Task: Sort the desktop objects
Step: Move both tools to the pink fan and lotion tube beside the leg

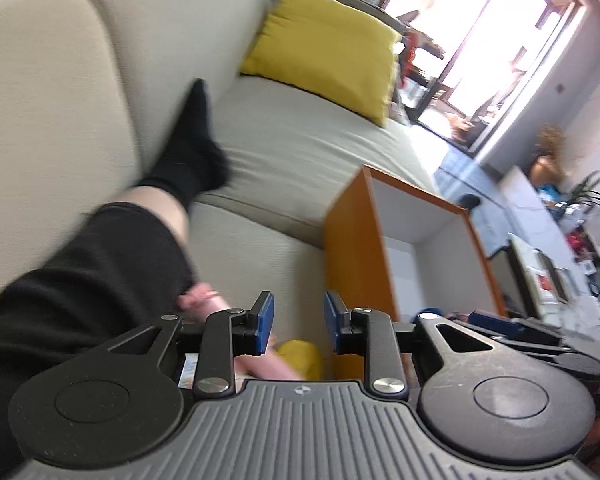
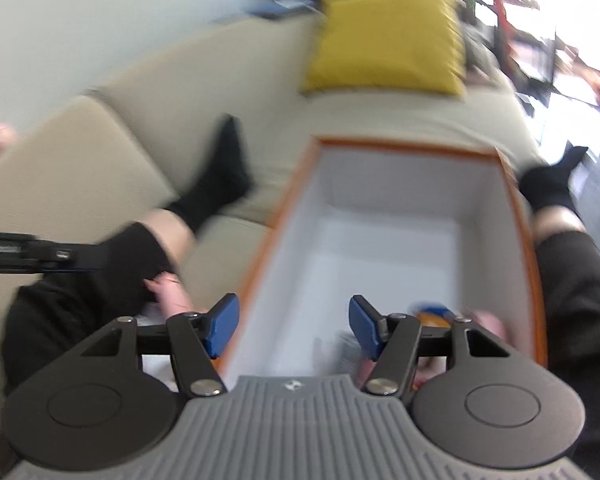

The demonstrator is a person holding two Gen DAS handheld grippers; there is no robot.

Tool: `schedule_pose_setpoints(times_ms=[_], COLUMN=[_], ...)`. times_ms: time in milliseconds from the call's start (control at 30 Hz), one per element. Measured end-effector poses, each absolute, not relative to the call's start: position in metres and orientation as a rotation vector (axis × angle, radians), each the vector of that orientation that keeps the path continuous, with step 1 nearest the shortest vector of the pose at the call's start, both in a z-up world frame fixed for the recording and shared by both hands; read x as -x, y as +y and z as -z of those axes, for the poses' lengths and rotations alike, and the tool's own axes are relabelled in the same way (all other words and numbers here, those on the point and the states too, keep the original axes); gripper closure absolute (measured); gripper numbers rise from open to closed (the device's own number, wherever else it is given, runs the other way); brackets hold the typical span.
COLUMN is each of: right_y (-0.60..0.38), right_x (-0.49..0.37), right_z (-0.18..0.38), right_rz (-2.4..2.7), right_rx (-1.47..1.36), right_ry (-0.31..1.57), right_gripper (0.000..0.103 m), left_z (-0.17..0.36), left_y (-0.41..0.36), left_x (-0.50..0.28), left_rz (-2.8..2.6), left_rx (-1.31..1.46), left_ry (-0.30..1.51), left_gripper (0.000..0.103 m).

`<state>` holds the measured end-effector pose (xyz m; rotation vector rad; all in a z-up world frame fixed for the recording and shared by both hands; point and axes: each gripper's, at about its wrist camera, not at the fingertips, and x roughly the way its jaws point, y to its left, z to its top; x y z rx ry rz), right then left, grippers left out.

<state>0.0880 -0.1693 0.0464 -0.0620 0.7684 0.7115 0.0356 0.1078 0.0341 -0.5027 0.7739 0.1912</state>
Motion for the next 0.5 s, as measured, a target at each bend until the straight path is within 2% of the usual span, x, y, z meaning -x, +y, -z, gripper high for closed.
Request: schedule_pose_setpoints(times_ms=[67, 133, 200, 500], right_y=[-0.153, -0.136, -0.118, -0.039], right_x=[-0.085, -0.077, -0.071, -0.047], right_z=[-0.045, -0.044, -0.042, 0.000], right_rz=[-0.784, -0.872, -0.956, -1.134], right_rx=[0.103, 0.146, 0.194, 0.510], right_ry=[0.737, 0.735, 0.743, 0.797], right_gripper=[0.041, 0.049, 0.051, 0.052], left_z=[-0.033, -0.028, -0.022, 0.008], left_y=[0.112, 0.115, 0.117, 0.112], left_x=[-0.026, -0.017, -0.011, 0.000], left_rz=[-0.224, -0.255, -0.280, -0.361], left_rx=[0.501, 0.507, 0.517, 0.440], left_ry=[0.786, 0.806, 0.835, 0.927], left_gripper=[0.073, 0.073, 0.073, 0.073])
